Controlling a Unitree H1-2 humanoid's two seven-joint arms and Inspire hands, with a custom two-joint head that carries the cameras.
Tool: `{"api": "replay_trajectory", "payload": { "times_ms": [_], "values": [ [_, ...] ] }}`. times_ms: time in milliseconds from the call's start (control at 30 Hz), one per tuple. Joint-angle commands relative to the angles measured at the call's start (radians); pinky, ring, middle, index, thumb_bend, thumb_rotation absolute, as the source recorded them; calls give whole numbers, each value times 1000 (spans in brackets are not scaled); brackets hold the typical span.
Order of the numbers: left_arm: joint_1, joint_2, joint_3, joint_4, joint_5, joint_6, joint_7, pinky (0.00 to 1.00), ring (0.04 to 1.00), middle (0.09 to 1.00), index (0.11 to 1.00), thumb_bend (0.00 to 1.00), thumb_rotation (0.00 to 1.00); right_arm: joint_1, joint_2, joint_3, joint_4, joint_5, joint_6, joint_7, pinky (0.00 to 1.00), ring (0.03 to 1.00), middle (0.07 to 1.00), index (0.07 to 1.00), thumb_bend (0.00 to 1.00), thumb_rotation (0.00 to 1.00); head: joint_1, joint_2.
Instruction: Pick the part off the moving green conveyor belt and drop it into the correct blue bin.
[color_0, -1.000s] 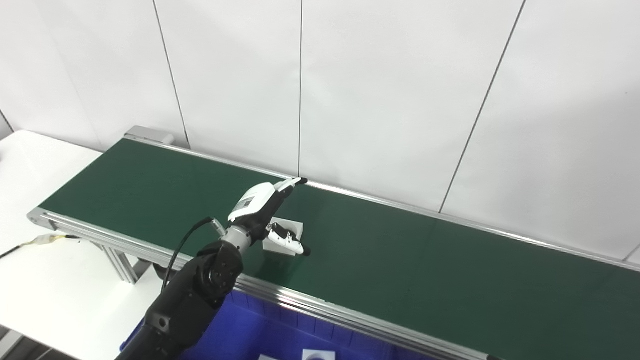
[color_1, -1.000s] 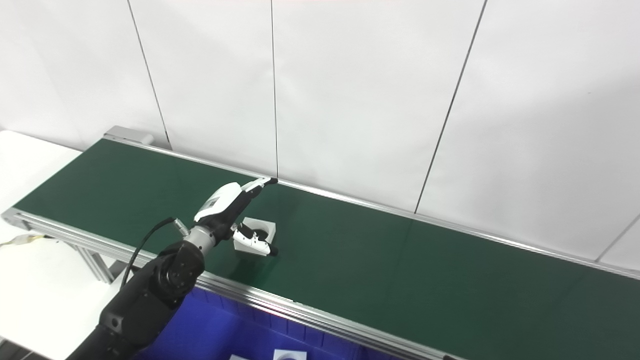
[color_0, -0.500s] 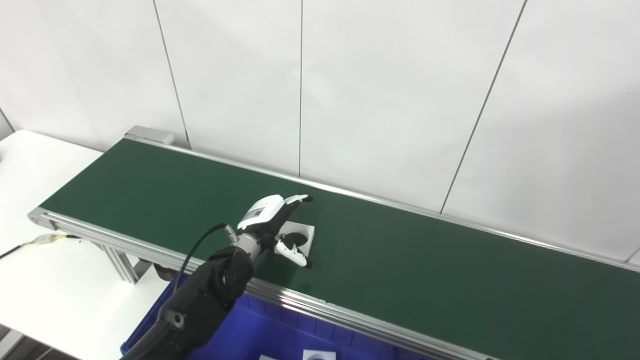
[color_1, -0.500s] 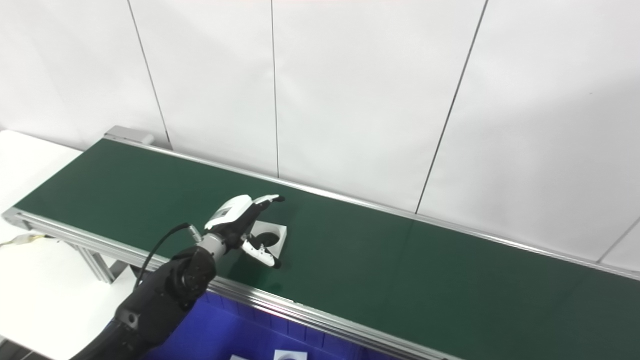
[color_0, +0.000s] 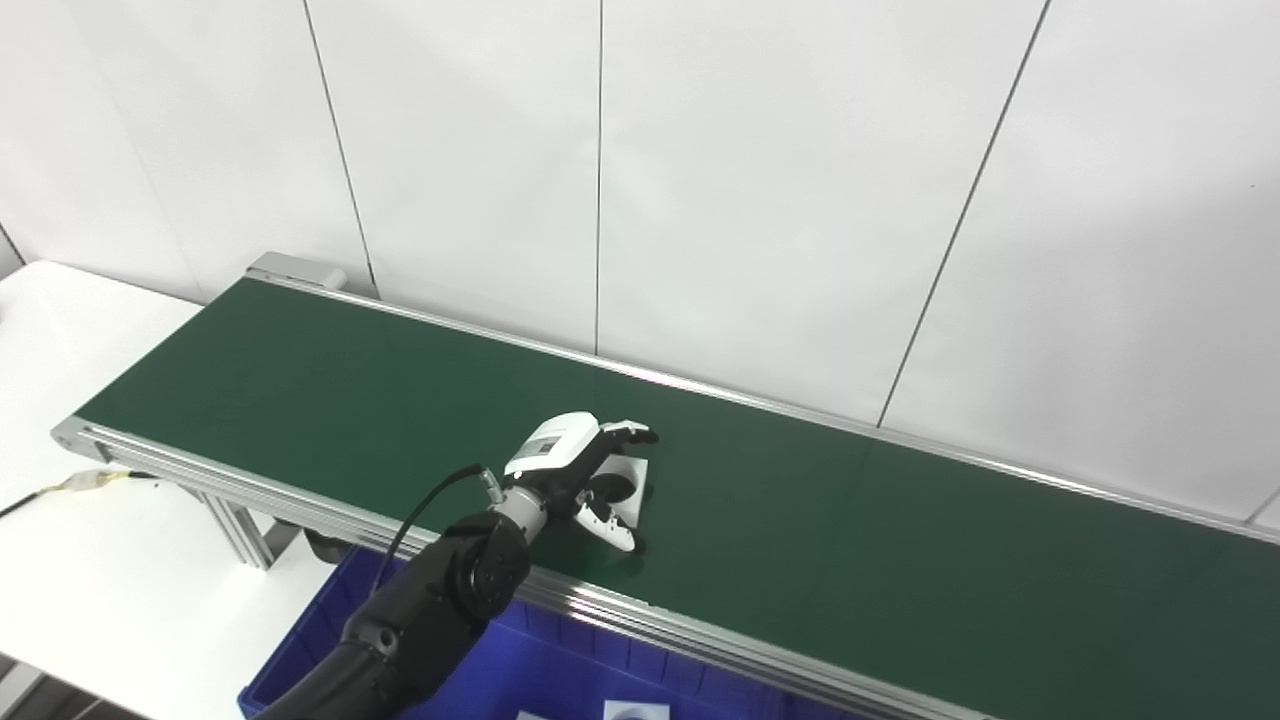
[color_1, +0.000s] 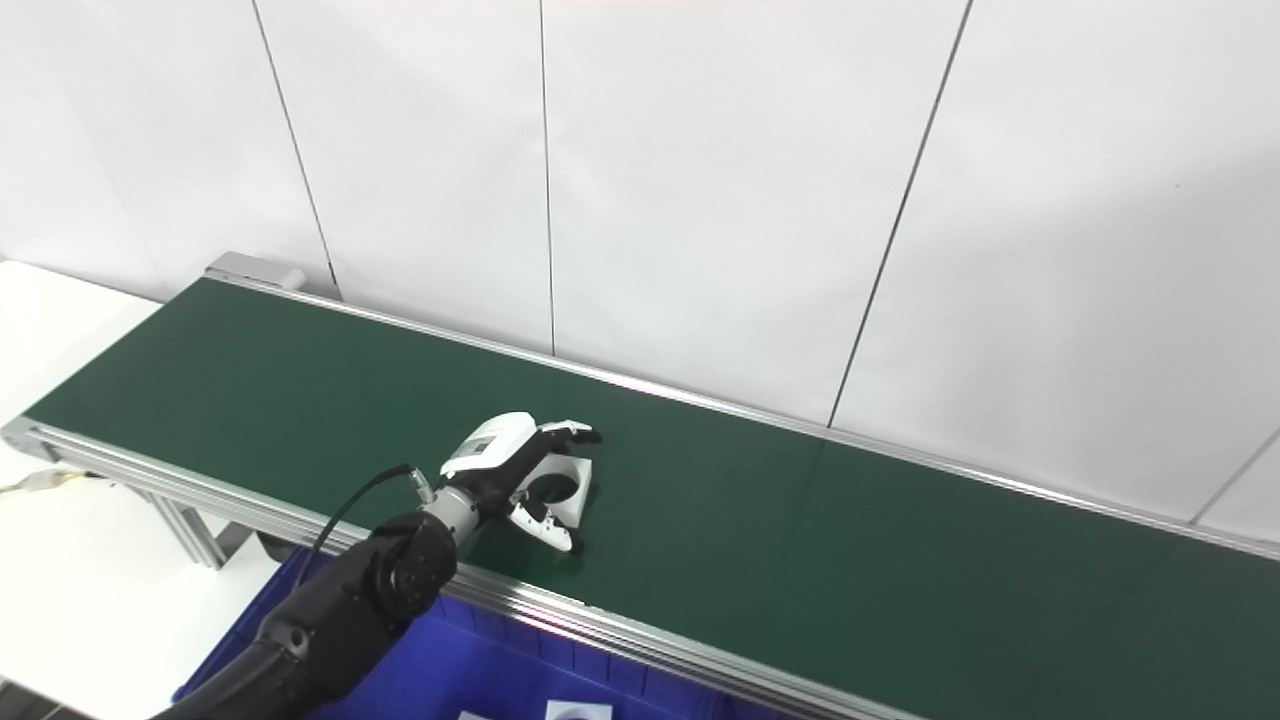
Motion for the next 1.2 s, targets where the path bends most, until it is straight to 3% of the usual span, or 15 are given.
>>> {"api": "replay_trajectory", "payload": {
  "times_ms": [0,100,133,167,200,300,633,733,933,1167],
  "values": [
    [-55,3,2,13,13,-36,57,670,693,792,761,583,0,6,3,-4,-34,18,-47,-10,610,682,735,815,1000,344,-1,1],
    [-63,-1,-4,33,28,-28,80,601,650,741,713,536,0,11,4,-7,-40,16,-37,-9,608,684,735,817,1000,361,1,2],
    [-64,-2,-6,36,35,-19,84,569,547,722,696,494,0,11,4,-7,-41,15,-35,-9,609,684,737,818,1000,372,1,2],
    [-65,-3,-8,38,43,-11,89,525,517,712,687,470,0,12,4,-7,-44,17,-31,-8,611,685,739,818,1000,375,2,2],
    [-66,-3,-9,39,47,-6,92,429,507,699,675,433,0,13,3,-8,-47,18,-28,-7,615,687,740,820,1000,375,2,2],
    [-63,-11,1,35,52,35,103,384,512,680,653,415,0,14,6,-9,-43,17,-36,-11,619,691,741,817,1000,363,2,2],
    [-46,-23,25,-12,43,131,120,366,469,556,564,435,0,8,6,-9,-44,14,-32,-6,611,687,737,818,1000,391,6,2],
    [-36,-22,34,-25,30,112,132,358,448,512,513,471,0,6,7,-9,-46,15,-30,-6,607,682,732,813,1000,392,4,3],
    [11,-34,74,-100,-9,53,170,364,430,489,519,473,0,0,5,-9,-30,10,-50,-12,606,685,737,817,1000,373,2,5],
    [106,-67,125,-294,-45,54,169,363,439,498,512,473,0,-7,-2,-5,-29,14,-54,-7,611,692,744,816,1000,362,2,12]
  ]
}}
